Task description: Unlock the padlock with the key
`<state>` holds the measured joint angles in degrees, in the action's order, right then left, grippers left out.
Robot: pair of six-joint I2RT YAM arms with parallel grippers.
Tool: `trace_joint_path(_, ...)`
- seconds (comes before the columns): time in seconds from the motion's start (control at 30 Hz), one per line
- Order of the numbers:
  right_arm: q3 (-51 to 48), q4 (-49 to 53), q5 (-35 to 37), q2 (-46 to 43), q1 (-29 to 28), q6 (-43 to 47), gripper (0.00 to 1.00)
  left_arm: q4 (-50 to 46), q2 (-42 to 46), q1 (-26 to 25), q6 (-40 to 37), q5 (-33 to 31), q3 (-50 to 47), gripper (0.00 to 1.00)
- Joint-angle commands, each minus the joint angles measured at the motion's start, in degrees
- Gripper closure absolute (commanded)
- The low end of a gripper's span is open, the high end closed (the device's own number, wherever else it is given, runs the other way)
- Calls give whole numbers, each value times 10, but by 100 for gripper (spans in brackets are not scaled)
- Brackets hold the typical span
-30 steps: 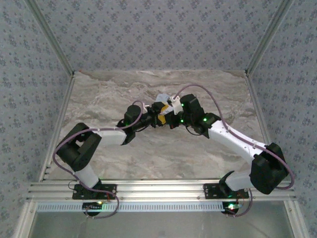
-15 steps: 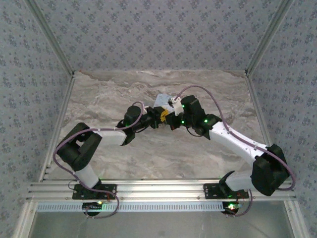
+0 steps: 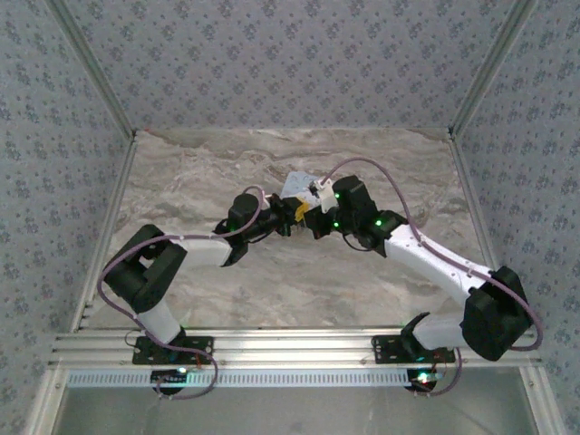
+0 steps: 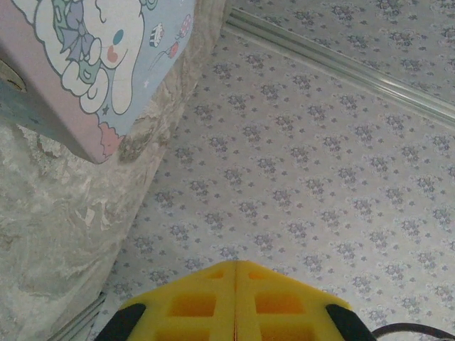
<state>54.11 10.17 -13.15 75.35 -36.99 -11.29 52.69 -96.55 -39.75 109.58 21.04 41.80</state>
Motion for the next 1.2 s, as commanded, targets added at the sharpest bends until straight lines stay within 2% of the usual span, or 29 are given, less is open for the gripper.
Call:
trace_joint_path(0.0,-8,5,7,-20,6,-10,100,7,0,0,-5,-6,-4,91)
trace_joint_path(0.13,-11,4,7,-25,8,-12,100,4,0,0,-6,-6,-4,87)
trace_joint_path(0.33,-14,5,6,-28,9,-13,100,2,-2,0,-8,-6,-4,87)
trace_joint_path(0.53,-16,4,4,-29,12,-15,99,0,-2,0,-13,-6,-2,95)
trace_joint_path(0.63,-18,2,-10,-35,19,-20,95,-8,0,0,-30,-8,-2,100)
trace_joint_path(0.73,-28,-2,-49,-49,40,-28,85,-26,13,2,-93,-14,7,100)
trace_joint_path(0.9,-66,-52,-156,-89,104,-65,70,-128,58,3,-266,-19,51,100)
trace_joint_path(1.03,-114,-165,-265,-122,168,-138,56,-206,103,2,-400,-22,84,100)
trace_joint_path(1.17,-135,-271,-339,-123,190,-204,45,-209,126,2,-464,-8,97,100)
